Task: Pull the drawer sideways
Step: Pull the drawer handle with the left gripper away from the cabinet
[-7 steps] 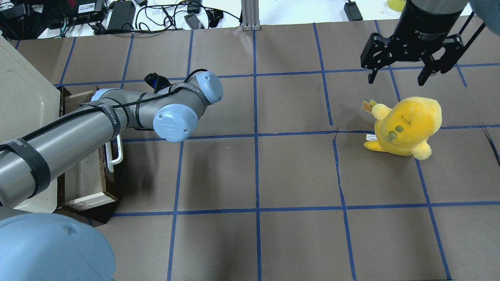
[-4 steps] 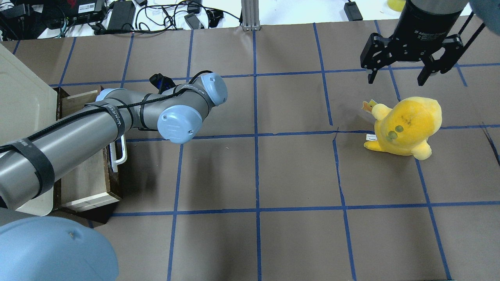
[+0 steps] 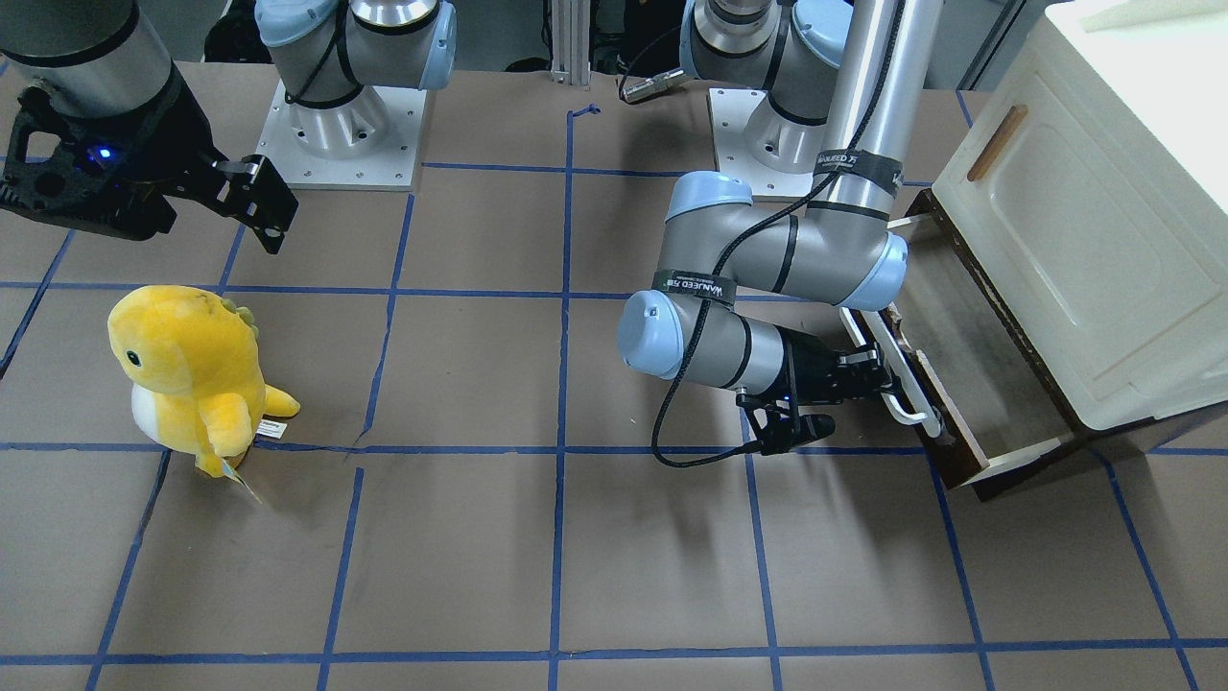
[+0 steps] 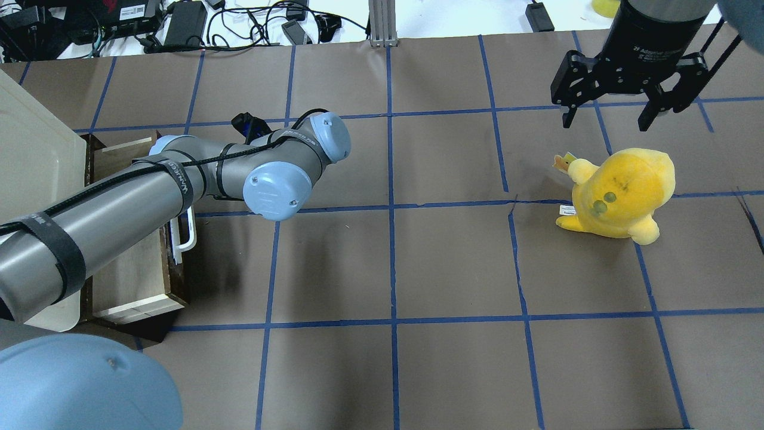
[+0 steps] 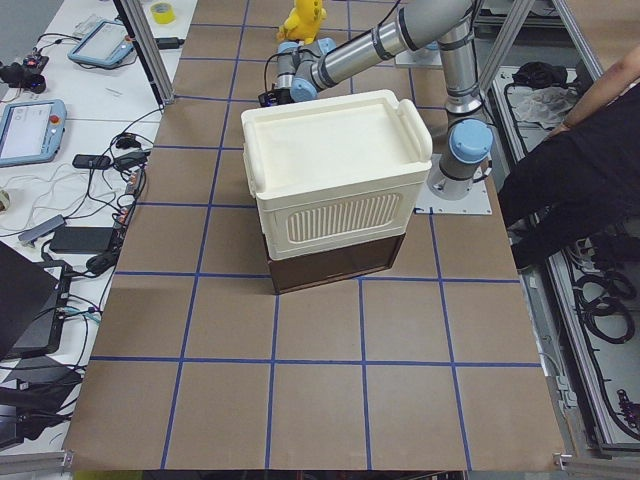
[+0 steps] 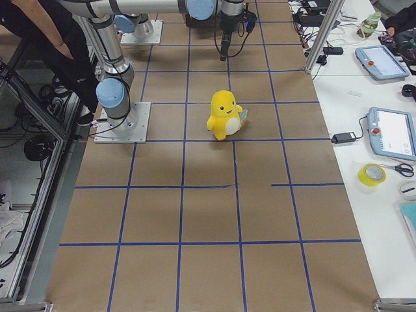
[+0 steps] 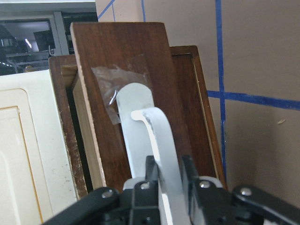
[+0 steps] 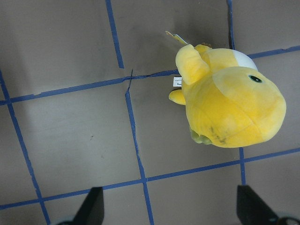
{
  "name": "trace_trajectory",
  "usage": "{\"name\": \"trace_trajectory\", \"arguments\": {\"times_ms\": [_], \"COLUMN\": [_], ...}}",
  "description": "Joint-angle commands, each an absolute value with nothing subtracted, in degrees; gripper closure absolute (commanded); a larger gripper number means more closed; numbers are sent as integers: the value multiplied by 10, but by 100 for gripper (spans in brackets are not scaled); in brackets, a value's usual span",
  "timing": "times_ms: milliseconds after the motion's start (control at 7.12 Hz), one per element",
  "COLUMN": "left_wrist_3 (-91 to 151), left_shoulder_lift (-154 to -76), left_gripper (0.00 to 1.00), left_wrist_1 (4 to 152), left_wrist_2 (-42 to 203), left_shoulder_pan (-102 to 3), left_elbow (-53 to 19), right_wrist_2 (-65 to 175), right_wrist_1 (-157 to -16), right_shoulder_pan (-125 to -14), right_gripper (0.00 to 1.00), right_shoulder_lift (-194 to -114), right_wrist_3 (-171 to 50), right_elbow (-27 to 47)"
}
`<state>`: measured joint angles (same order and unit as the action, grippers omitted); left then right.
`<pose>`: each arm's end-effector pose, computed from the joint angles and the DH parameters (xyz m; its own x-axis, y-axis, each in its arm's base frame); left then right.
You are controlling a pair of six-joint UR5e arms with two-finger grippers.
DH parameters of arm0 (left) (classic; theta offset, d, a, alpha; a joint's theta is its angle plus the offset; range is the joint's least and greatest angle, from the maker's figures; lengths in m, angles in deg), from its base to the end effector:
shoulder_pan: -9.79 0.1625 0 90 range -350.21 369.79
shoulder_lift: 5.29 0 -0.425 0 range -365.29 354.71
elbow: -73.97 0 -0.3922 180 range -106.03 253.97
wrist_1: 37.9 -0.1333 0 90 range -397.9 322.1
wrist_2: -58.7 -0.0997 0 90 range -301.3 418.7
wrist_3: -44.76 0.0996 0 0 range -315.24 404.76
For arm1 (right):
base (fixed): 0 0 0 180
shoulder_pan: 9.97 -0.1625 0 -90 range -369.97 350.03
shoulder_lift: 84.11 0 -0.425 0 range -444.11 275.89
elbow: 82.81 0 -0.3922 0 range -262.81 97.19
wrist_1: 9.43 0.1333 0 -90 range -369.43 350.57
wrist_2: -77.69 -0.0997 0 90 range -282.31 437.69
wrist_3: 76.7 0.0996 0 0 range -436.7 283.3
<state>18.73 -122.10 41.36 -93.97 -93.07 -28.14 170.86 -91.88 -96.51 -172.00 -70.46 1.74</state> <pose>-0.1690 -0.5390 0.2080 -0.4044 0.0822 -0.9109 0.0208 0.9965 0.0807 0.0974 -0.5061 0.5036 -0.9844 0.1641 0.0628 0.1682 0.9835 0.0670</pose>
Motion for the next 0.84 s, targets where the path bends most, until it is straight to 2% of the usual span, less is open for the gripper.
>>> {"name": "trace_trajectory", "arguments": {"times_ms": [0,140,281,421,702], "left_wrist_3": [188,188,189,189,259], "left_shoulder_lift": [-1221,-1220,-1220,-1217,-1191], "left_gripper": [86,84,37,2,0], "left_wrist_1": [413,413,416,415,402], "left_wrist_2": [-940,-940,-941,-940,-858], "left_shoulder_pan": [-931,-933,-933,-934,-937], "left_elbow": [-281,-281,-282,-282,-266], "right_wrist_2": [1709,1709,1709,1709,1709], "right_wrist_1": [-919,-919,-919,-919,-918], "right_shoulder_pan": [-965,-965,-965,-965,-965], "right_gripper": [0,0,0,0,0], "right_shoulder_lift": [-1720,-1720,-1720,-1720,-1720], "right_wrist_3": [-705,-705,-705,-705,-705], "right_elbow": [17,17,17,17,17]}}
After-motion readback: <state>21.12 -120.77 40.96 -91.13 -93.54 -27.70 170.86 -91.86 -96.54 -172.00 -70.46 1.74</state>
